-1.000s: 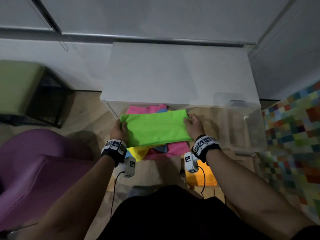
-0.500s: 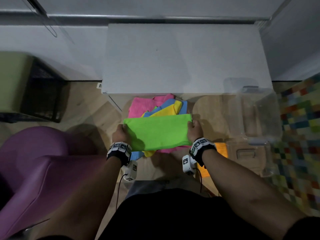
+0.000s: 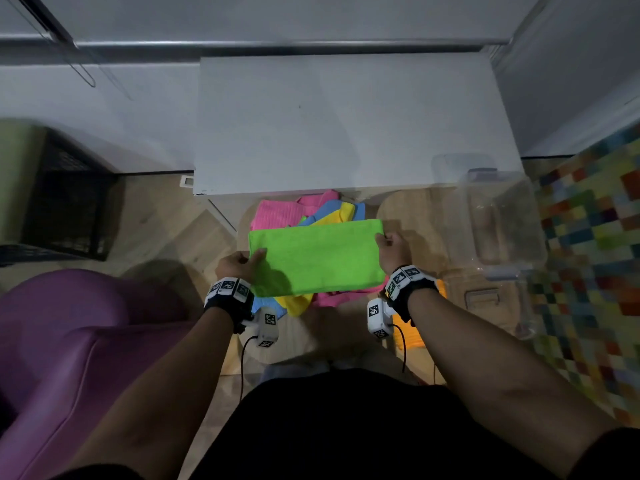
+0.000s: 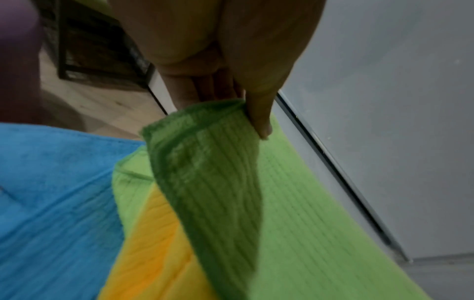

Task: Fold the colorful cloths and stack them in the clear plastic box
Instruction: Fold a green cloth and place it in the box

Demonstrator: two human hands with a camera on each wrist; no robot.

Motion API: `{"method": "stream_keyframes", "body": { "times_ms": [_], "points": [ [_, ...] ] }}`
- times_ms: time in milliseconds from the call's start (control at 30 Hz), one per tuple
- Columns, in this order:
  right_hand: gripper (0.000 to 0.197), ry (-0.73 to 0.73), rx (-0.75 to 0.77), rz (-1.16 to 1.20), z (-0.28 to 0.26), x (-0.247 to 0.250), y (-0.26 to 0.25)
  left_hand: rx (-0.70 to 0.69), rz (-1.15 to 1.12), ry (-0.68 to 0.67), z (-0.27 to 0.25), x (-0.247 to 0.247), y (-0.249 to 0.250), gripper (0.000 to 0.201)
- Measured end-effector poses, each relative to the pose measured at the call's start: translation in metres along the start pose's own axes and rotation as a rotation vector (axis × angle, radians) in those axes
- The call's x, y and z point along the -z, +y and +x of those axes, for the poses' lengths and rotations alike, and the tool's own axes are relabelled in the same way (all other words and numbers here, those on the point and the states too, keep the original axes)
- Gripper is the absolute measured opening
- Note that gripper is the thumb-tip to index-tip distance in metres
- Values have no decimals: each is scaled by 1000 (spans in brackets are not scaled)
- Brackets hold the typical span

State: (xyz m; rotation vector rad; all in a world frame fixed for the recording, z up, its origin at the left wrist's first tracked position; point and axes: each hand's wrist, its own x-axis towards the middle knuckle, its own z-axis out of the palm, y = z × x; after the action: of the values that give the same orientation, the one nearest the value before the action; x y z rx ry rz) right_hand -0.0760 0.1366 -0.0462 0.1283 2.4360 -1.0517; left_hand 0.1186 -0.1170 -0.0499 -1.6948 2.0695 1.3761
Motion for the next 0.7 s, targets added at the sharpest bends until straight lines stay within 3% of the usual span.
{"method": "stream_keyframes", "body": {
  "times_ms": [267,400,533,700],
  "points": [
    [31,8,15,57,7,15,-1,-113,53,87,-19,-9,17,40],
    [31,33,55,1,3,19,0,-152,86,69,-26,-18,11,36],
    [29,1,134,-60,1,24,4,-101,95,63,-30,-23,2,34],
    [29,-88,129,25,-3,19,-2,-26,-28,164,-37,-20,10,38]
  ]
}}
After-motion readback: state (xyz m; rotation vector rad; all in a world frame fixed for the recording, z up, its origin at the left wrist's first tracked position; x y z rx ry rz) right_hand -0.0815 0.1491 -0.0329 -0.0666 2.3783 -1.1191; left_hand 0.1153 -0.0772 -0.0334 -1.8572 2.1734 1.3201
